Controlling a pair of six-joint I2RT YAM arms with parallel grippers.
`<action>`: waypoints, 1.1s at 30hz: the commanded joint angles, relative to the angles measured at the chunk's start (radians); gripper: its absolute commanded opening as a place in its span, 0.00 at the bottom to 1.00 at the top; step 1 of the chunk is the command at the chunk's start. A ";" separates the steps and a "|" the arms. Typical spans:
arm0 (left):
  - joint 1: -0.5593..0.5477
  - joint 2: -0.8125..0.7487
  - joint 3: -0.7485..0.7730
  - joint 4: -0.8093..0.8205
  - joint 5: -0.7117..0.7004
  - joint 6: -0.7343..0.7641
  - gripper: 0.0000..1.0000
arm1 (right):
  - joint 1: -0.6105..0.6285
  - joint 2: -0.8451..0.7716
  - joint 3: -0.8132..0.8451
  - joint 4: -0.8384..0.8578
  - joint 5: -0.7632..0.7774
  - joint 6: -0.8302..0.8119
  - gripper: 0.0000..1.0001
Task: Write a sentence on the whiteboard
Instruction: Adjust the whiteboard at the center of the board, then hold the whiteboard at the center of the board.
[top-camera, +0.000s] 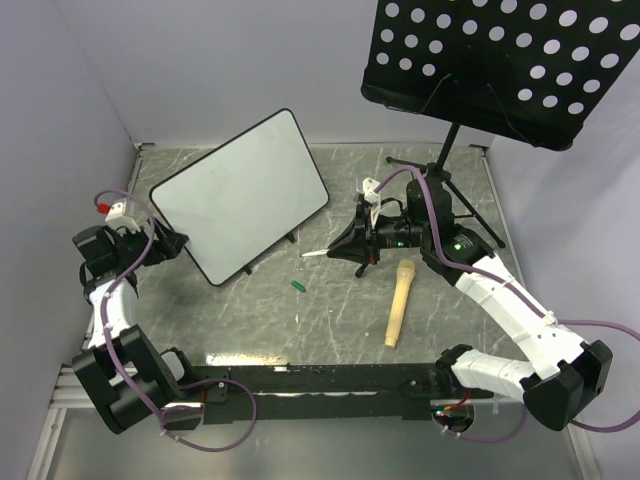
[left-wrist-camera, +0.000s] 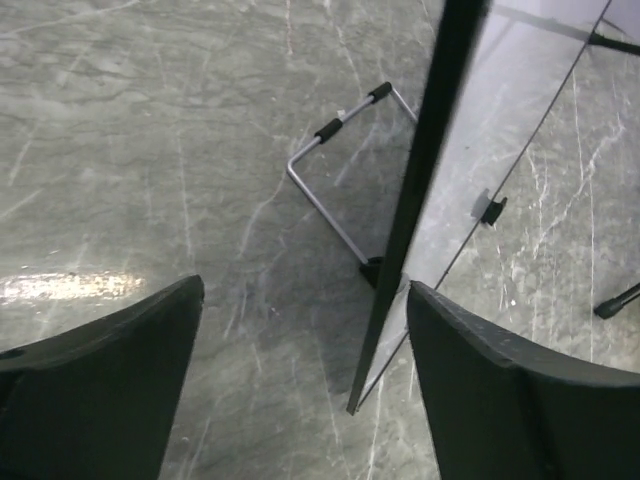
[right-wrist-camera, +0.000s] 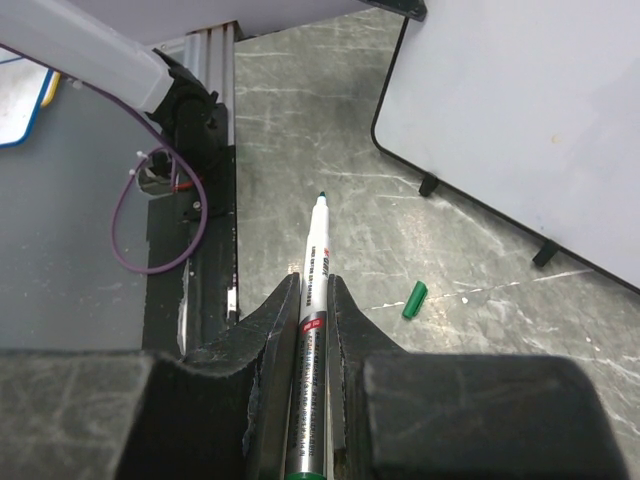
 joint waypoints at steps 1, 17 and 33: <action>0.044 -0.044 0.035 0.024 0.034 -0.041 0.91 | 0.010 0.001 0.008 0.026 -0.018 -0.027 0.00; 0.055 -0.140 0.145 0.044 0.016 -0.250 0.97 | 0.062 0.145 0.152 0.007 0.067 -0.053 0.00; 0.104 -0.009 0.186 0.318 0.301 -0.641 0.97 | 0.202 0.492 0.493 0.090 0.220 -0.061 0.00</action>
